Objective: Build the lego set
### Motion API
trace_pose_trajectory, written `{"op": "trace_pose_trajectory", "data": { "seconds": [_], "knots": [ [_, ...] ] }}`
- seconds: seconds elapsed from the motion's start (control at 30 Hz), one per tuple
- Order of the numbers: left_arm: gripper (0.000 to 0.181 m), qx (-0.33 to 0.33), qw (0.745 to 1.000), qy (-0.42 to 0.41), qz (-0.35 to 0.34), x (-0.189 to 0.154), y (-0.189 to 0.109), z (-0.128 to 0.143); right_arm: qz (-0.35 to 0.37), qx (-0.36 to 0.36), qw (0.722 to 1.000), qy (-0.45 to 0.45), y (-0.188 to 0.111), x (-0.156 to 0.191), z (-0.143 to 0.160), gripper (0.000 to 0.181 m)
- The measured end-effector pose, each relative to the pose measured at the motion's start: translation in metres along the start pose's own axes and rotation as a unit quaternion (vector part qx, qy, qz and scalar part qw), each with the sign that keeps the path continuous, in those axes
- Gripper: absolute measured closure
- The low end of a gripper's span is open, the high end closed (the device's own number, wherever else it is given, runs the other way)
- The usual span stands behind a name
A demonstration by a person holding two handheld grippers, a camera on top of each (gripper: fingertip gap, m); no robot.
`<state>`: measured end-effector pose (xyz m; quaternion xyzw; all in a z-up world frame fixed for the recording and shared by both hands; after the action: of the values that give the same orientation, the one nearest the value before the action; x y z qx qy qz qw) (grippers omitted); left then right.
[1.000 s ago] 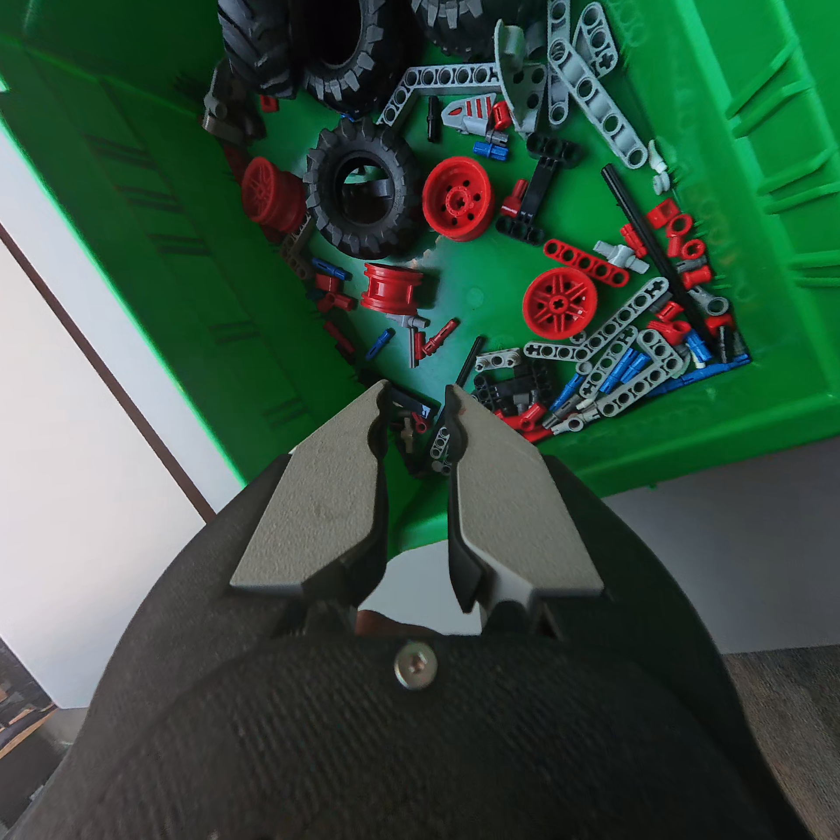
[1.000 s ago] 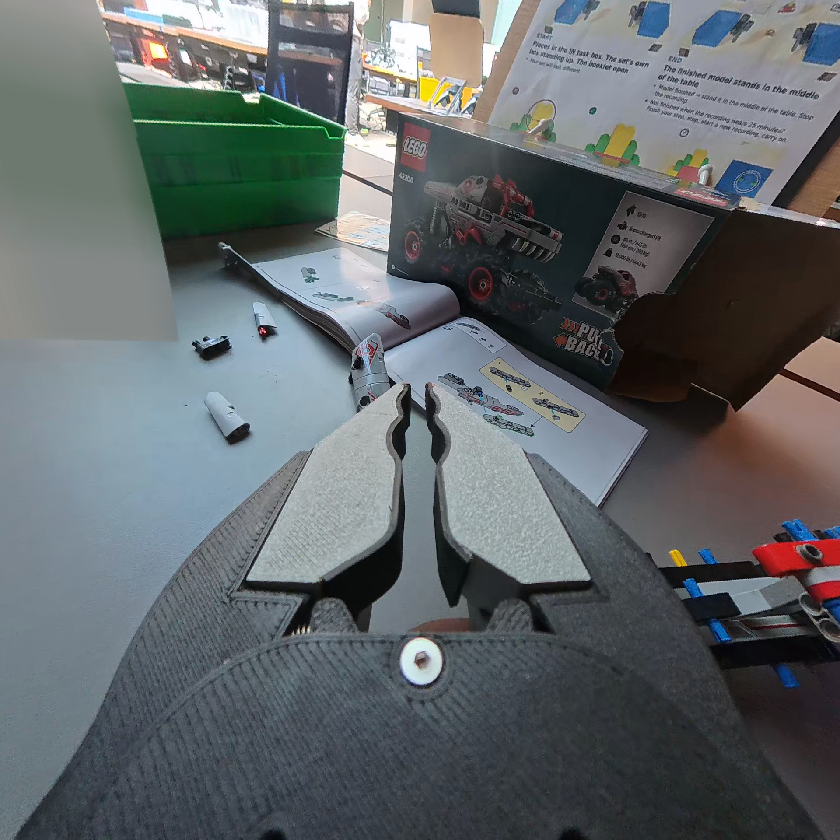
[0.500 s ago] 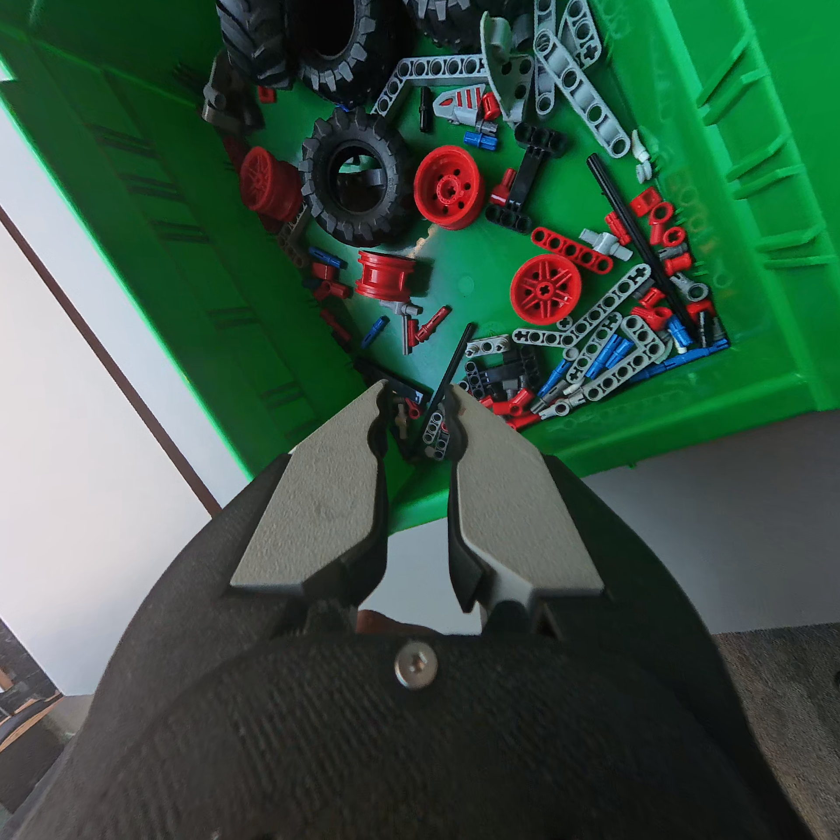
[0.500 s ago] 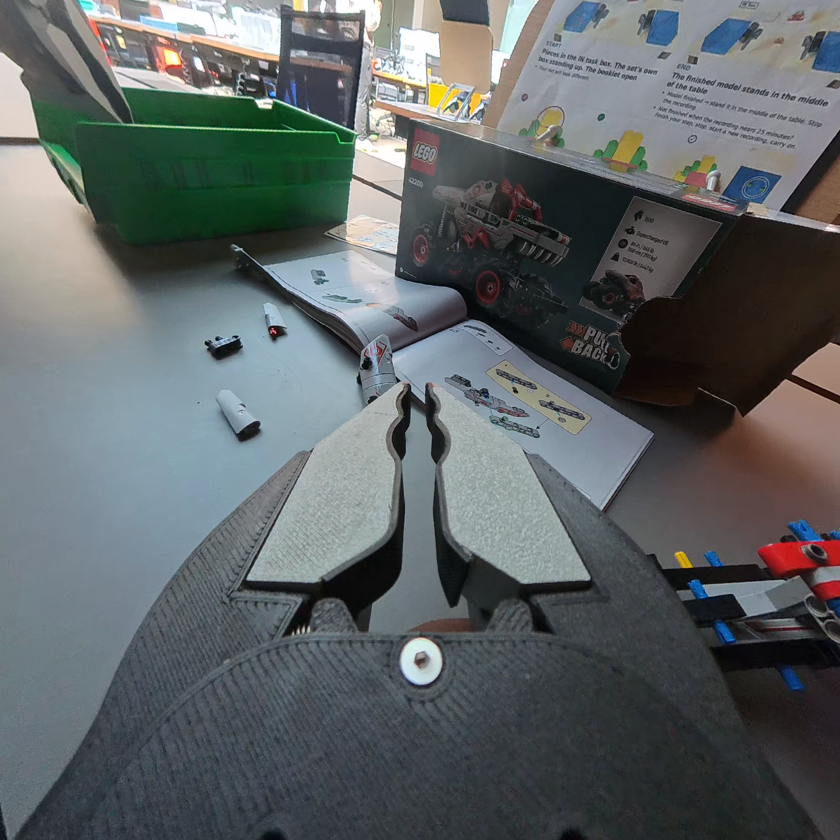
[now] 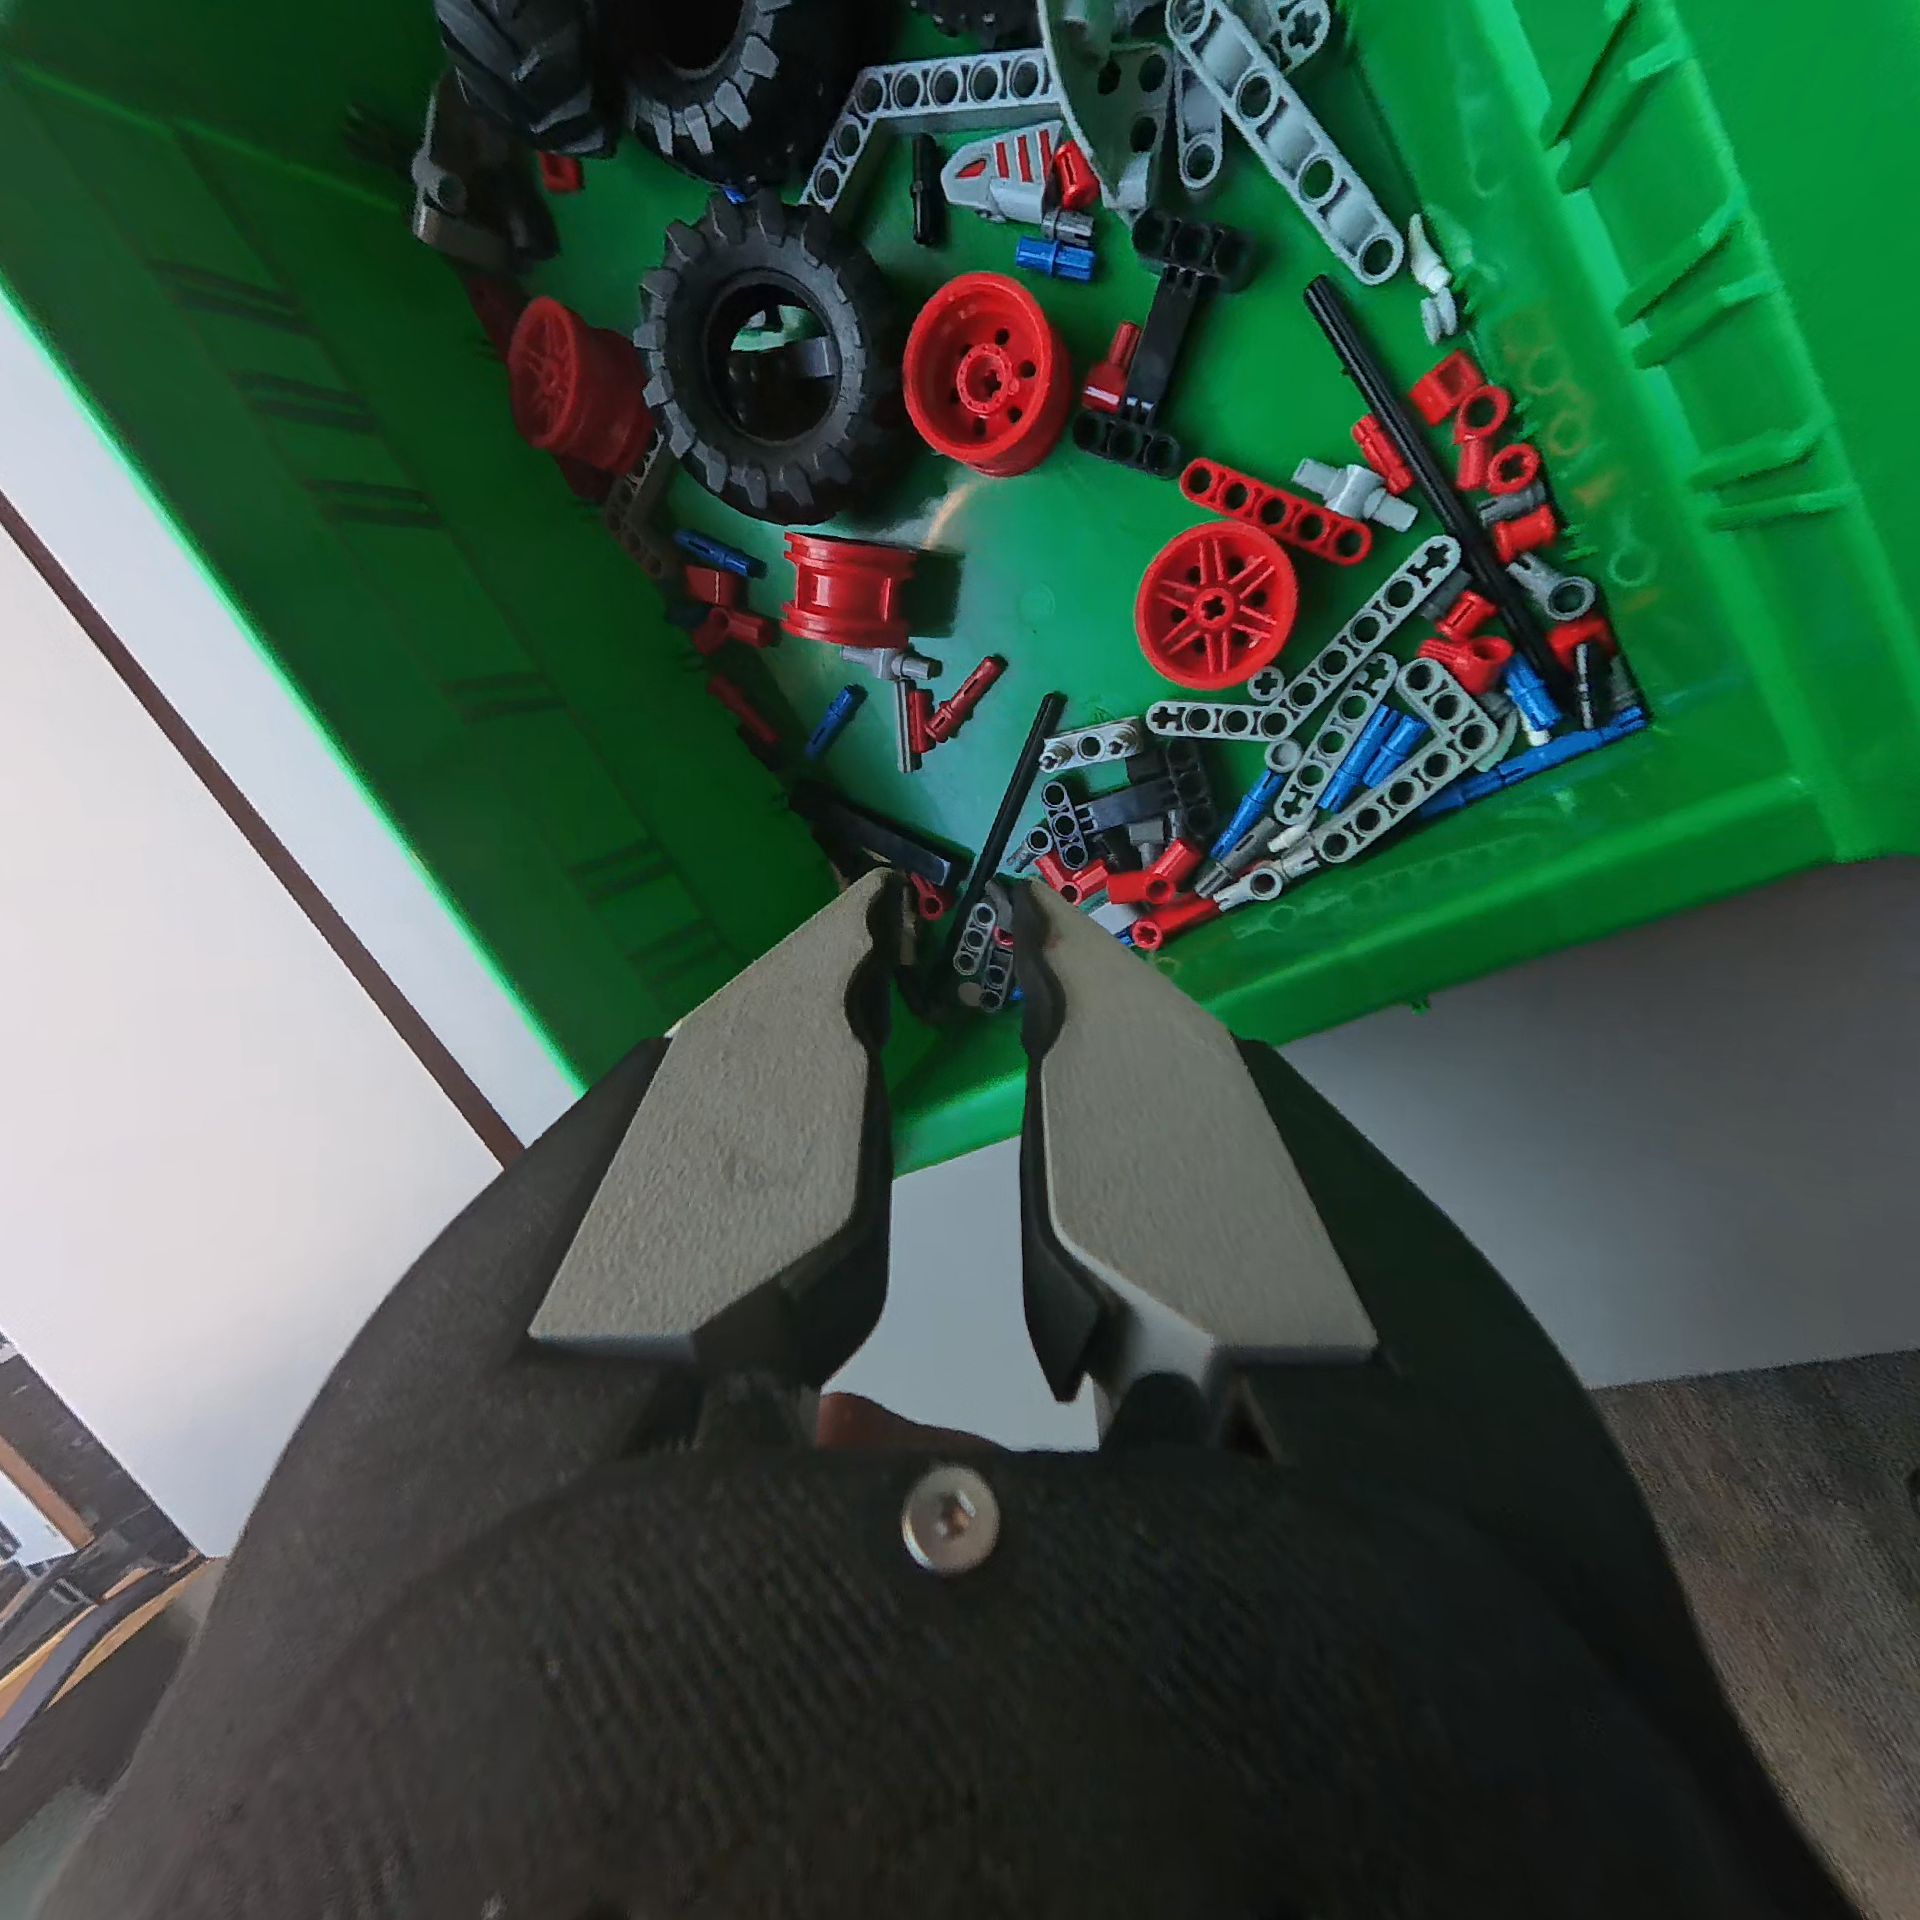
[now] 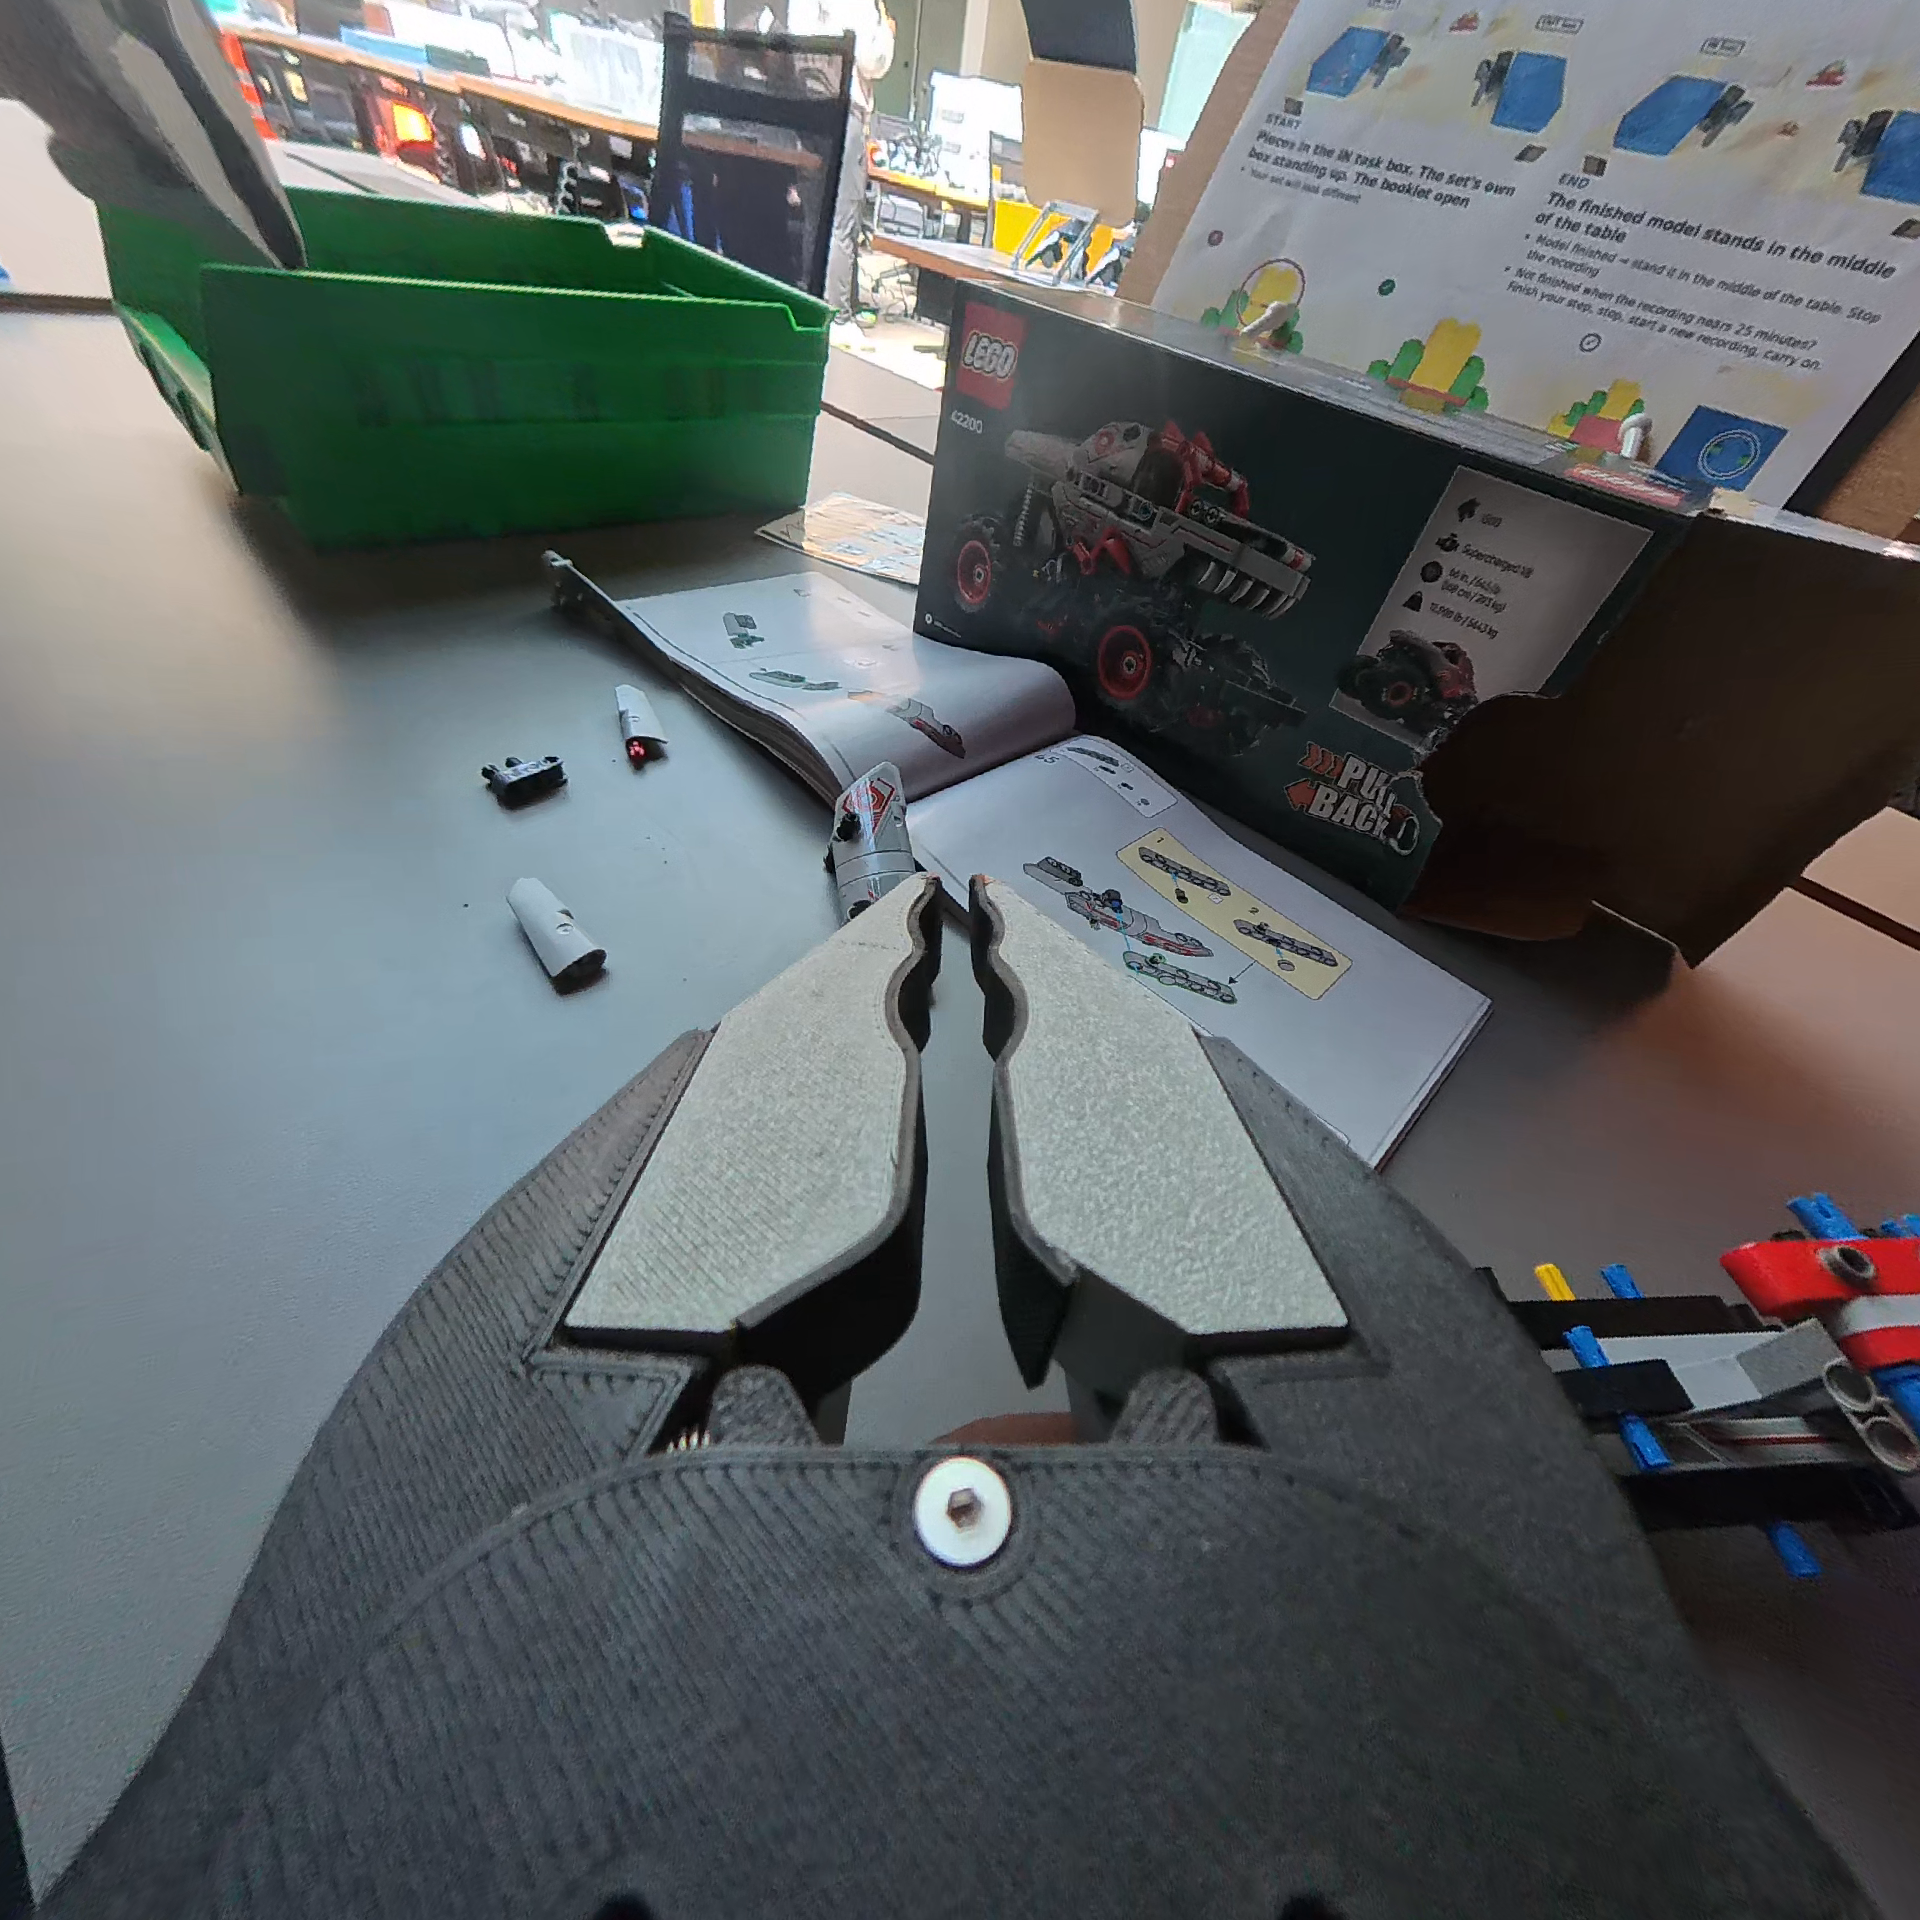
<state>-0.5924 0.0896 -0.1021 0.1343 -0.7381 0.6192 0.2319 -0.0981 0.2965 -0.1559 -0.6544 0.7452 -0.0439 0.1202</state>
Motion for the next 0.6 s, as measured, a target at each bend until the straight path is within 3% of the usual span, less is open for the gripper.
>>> {"op": "trace_pose_trajectory", "data": {
  "seconds": [0.03, 0.37, 0.6],
  "knots": [
    [0.163, 0.007, 1.0, 0.002, -0.001, 0.002, 0.004, -0.001, 0.0, 0.0, 1.0, -0.002, 0.0, 0.0, 0.0, 0.18],
    [0.174, 0.063, 0.997, 0.019, 0.046, 0.016, 0.055, -0.015, 0.002, -0.002, 1.0, 0.006, 0.0, -0.002, 0.0, 0.181],
    [0.172, 0.097, 0.992, 0.014, 0.074, 0.013, 0.078, -0.019, 0.003, -0.001, 1.0, 0.007, 0.0, -0.002, 0.0, 0.181]
  ]
}}
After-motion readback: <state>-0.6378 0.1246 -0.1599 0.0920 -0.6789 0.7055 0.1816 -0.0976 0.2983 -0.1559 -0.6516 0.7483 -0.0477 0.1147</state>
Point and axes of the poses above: each gripper's, where its closed fingertips meet, y out along the fingers, z out of its underside, x = y × z across the jaws, the point moved 9 cm from there along -y, back along the fingers, and after that the axes turned 8 degrees about -z, right-handed, at the moved point
